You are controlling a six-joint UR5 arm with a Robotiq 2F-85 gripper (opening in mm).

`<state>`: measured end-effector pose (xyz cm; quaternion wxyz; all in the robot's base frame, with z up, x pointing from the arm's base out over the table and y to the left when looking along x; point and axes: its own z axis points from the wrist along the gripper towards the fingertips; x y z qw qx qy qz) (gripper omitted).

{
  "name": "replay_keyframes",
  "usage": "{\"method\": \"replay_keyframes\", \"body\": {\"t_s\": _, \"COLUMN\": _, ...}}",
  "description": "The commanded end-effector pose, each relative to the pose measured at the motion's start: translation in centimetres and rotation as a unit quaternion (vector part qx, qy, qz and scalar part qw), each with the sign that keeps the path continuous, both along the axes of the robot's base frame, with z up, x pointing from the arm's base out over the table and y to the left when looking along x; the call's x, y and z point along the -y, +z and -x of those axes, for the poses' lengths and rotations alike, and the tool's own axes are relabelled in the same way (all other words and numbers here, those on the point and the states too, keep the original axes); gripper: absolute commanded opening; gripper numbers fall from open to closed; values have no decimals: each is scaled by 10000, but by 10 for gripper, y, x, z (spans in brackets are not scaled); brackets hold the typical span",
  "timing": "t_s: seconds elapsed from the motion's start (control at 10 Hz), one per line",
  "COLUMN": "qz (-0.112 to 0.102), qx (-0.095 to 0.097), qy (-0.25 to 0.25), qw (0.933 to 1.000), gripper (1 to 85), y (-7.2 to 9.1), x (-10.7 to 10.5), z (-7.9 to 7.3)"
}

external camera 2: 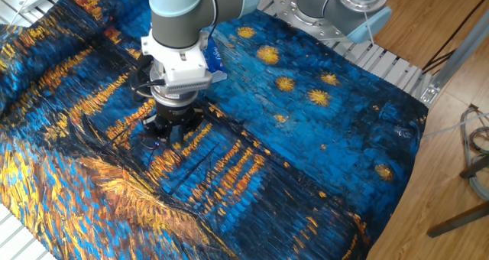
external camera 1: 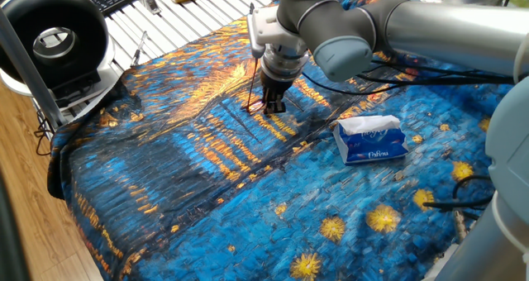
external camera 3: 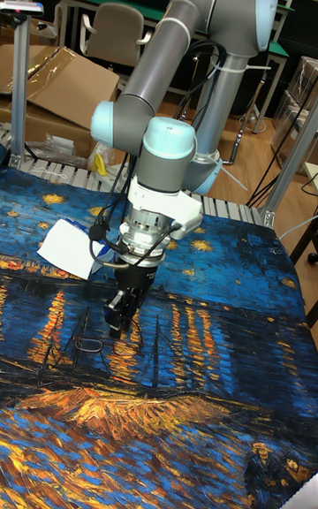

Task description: Unfold the leg of the glasses (with one hand)

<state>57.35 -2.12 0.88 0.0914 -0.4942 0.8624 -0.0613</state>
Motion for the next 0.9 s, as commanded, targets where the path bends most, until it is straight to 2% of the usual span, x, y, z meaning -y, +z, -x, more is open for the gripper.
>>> {"method": "replay_keyframes", "body": {"t_s": 0.0, "qz": 12, "qx": -32, "qy": -85, "qw": 10000, "gripper": 327, "y": 7, "x": 3, "z": 2}}
{"method": "replay_keyframes", "body": {"t_s": 0.3, "qz": 111, "qx": 13, "qy": -16, "qw": 9999, "gripper": 333, "y": 10, "x": 4, "z": -3}}
{"method": "replay_keyframes", "body": {"t_s": 0.8, "qz": 89, "qx": 102, "qy": 83, "qw": 9999, "gripper": 333, "y": 6, "x": 1, "z": -10}}
